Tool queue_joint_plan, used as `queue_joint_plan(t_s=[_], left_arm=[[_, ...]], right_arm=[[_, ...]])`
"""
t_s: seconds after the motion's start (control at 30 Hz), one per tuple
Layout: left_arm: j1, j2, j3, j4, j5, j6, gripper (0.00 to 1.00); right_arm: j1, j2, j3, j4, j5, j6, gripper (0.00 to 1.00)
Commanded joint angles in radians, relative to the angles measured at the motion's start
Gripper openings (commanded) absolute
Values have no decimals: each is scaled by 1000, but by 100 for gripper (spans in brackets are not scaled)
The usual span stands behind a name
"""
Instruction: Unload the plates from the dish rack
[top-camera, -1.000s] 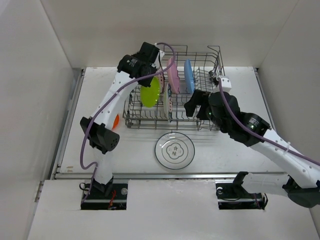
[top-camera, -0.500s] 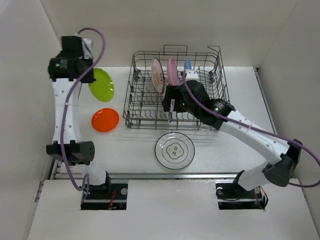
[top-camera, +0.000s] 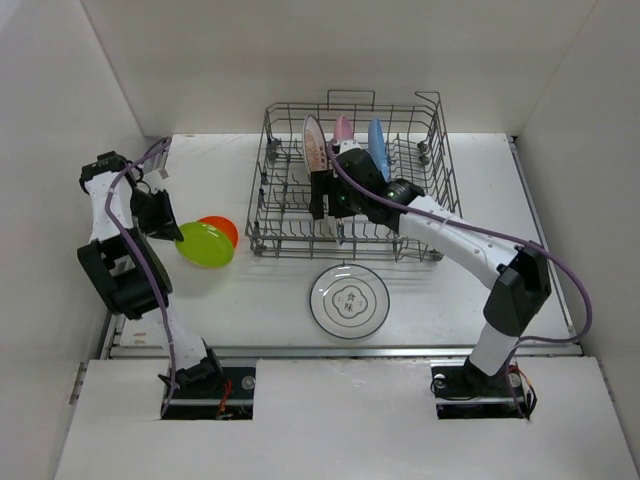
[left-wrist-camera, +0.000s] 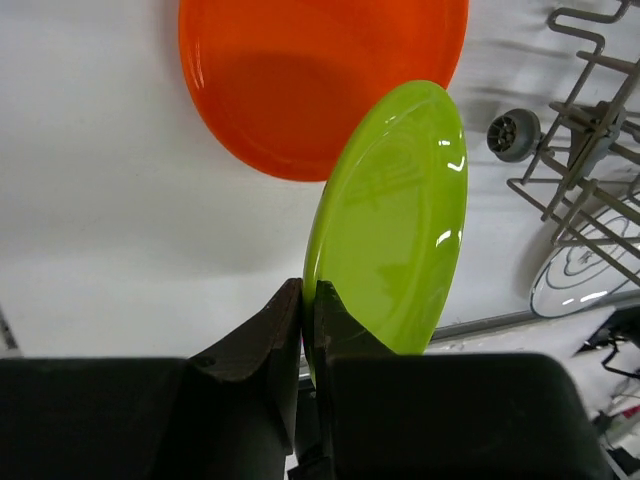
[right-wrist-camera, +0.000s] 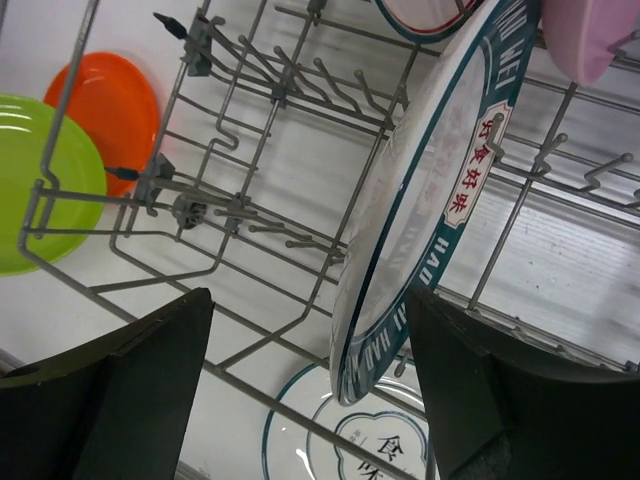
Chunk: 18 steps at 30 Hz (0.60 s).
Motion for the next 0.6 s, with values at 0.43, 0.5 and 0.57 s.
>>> queue_joint_plan(t_s=[0.43,0.5,0.57], left_arm=[[7,82,-6,177,62,-31,0],[7,91,-36,203,53,-31,0],[7,111,-47,217,62,-46,0]], right_arm=[[-19,75,74,27,-9,-40,61],[-28,89,74,18,-9,-51,50],[-28,107,74,18,-9,-60,42]])
